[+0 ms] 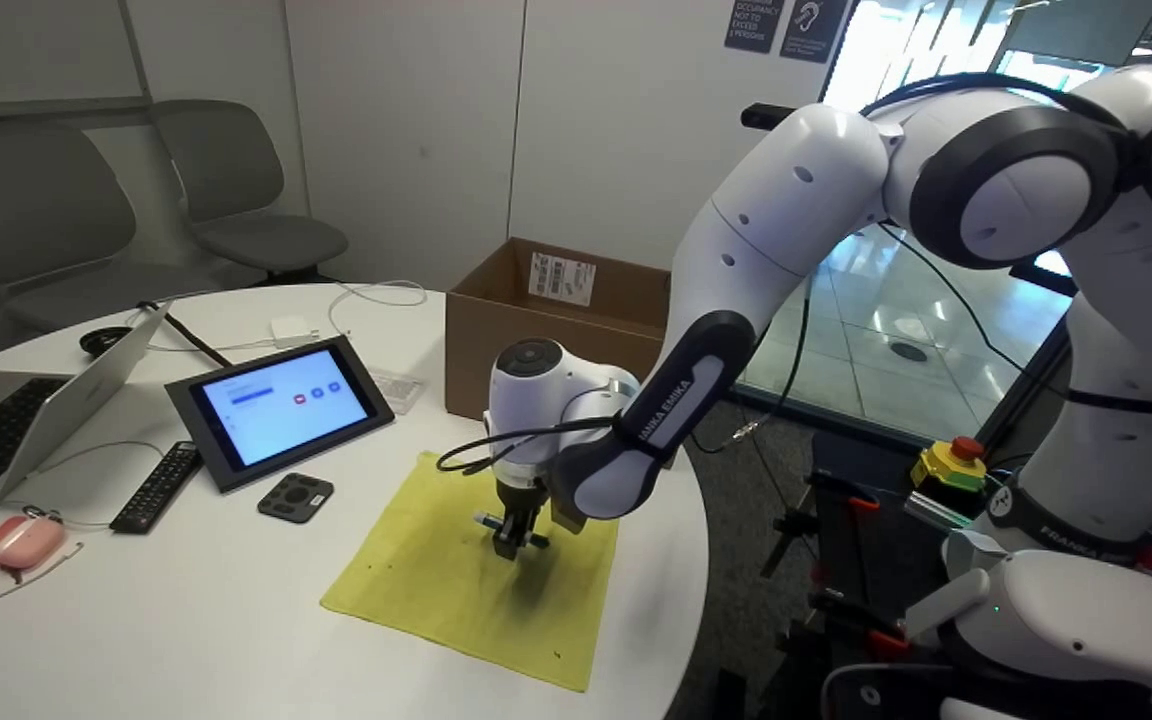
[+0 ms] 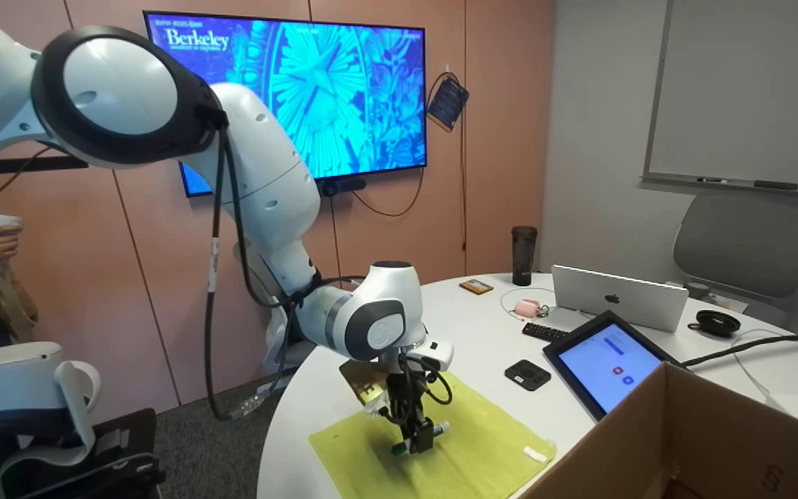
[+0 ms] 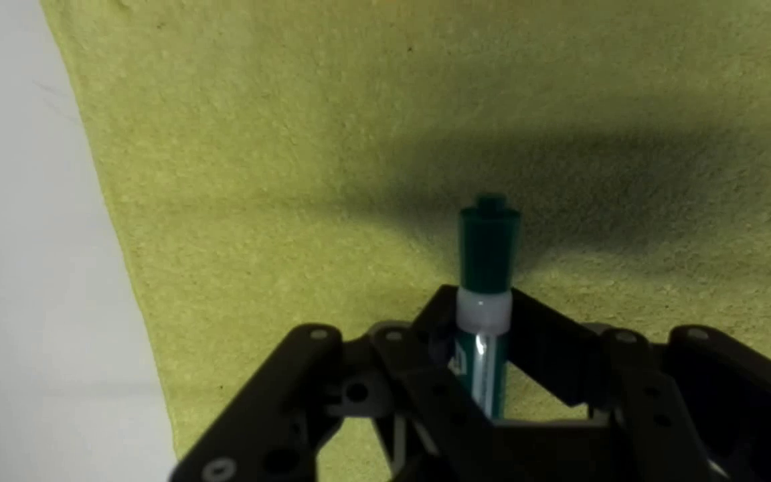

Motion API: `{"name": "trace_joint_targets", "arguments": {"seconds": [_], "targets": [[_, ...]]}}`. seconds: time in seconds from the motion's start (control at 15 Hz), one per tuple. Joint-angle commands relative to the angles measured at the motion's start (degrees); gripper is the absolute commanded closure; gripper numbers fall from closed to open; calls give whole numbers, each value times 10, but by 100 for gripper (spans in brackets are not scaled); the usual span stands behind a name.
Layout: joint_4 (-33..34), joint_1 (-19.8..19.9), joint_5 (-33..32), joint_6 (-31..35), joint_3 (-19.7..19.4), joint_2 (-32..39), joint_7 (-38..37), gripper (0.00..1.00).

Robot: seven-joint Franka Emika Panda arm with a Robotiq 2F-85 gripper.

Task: Pick up the marker, put it on the towel , fold the towel together with the marker and put it in the box

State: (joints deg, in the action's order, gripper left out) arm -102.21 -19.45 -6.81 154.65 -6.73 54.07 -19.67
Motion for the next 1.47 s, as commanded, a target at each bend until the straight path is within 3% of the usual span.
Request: {"name": "trace_joint_targets", "arguments": {"seconds": [0.0, 0.13, 0.2, 0.27, 0.73, 1.4], "targets": [[8, -29, -7, 12, -23, 13, -25, 87], [11, -35, -5, 11, -28, 18, -32, 86], [11, -37, -3, 11, -31, 18, -36, 57], [10, -38, -2, 11, -32, 17, -40, 56], [-37, -1, 9, 6, -6, -31, -7, 3], [-165, 118, 51, 22, 38, -126, 59, 0]]}}
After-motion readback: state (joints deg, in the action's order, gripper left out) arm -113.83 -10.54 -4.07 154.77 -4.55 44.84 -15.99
